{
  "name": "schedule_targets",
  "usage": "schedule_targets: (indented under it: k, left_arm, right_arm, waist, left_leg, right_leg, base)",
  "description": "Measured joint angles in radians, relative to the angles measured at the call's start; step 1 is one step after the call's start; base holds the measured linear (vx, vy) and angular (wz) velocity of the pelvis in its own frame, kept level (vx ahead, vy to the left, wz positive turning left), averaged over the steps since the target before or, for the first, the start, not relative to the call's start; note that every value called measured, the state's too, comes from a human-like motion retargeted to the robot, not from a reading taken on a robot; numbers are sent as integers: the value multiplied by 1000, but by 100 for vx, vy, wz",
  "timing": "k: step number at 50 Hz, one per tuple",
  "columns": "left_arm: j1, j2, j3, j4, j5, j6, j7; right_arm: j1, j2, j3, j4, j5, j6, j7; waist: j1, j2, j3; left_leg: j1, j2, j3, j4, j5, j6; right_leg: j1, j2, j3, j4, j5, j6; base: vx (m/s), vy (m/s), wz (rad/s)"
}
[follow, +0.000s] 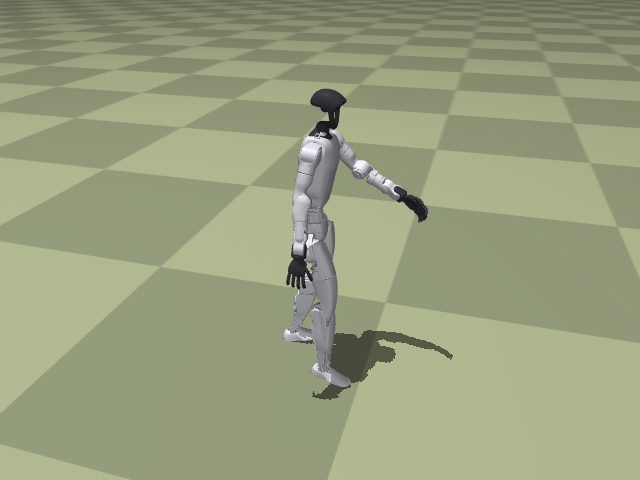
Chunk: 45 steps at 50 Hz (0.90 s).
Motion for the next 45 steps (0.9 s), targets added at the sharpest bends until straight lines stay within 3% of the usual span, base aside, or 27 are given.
schedule_targets:
  k: [3,7,12,17,21,27,30,34,40,45]
  left_arm:
    - [-14,20,4,-91,-51,-12,10]
    - [34,15,27,-145,-58,-32,-17]
    - [175,-21,22,-61,-38,-26,-34]
    - [382,-78,2,184,107,34,-65]
    - [572,-124,35,373,228,100,-144]
    - [848,-113,55,402,274,104,-214]
    - [956,-81,41,332,246,79,-235]
    - [1034,-41,45,240,170,72,-238]
    - [1031,-33,104,171,79,58,-215]
    - [965,-37,122,135,97,38,-224]
  right_arm:
    - [7,20,-20,-11,-14,27,15]
    - [8,41,-30,-32,-59,23,61]
    - [-29,32,-12,-37,-92,3,73]
    - [-106,5,21,-21,-107,-17,44]
    - [-187,-23,30,-22,-133,-13,25]
    - [-328,-55,56,-77,-144,-27,-30]
    - [-393,-68,83,-117,-126,-42,-57]
    - [-458,-85,107,-177,-114,-50,-82]
    - [-509,-90,109,-262,-144,-72,-72]
    - [-494,-68,122,-298,-189,-91,-23]
  waist:
    - [-27,-29,22]
    - [-30,-17,21]
    - [-23,0,6]
    - [3,-4,-5]
    - [28,-15,-37]
    - [137,-36,-35]
    - [219,-52,-16]
    - [327,-55,18]
    - [434,25,73]
    - [436,31,78]
  left_leg:
    - [56,-34,-32,2,-33,9]
    - [97,-26,-46,6,-48,7]
    - [132,-27,-89,52,-2,24]
    - [100,-32,-90,267,160,70]
    - [-102,-35,-57,648,269,129]
    - [-360,-28,41,916,198,203]
    - [-434,-36,92,845,148,222]
    - [-460,-51,134,530,169,205]
    - [-397,5,217,-74,294,76]
    - [-416,26,307,-164,289,11]
  right_leg:
    - [-2,-8,52,-230,144,80]
    - [-73,-8,22,-249,120,153]
    - [-21,-16,4,-249,184,122]
    - [91,-29,26,-236,42,99]
    - [130,-44,51,-198,-34,79]
    - [170,-37,121,-163,-104,83]
    - [186,-36,168,-144,-129,85]
    - [216,-20,220,-126,-159,87]
    - [337,83,269,-129,-211,93]
    - [413,106,279,-119,-235,101]
  base:
    - [56,-9,52]
    - [57,-12,20]
    - [63,-18,19]
    - [68,-26,-13]
    - [61,-24,-26]
    - [52,-16,-65]
    - [47,-8,-85]
    - [47,-2,-77]
    - [53,7,-57]
    - [57,11,-11]
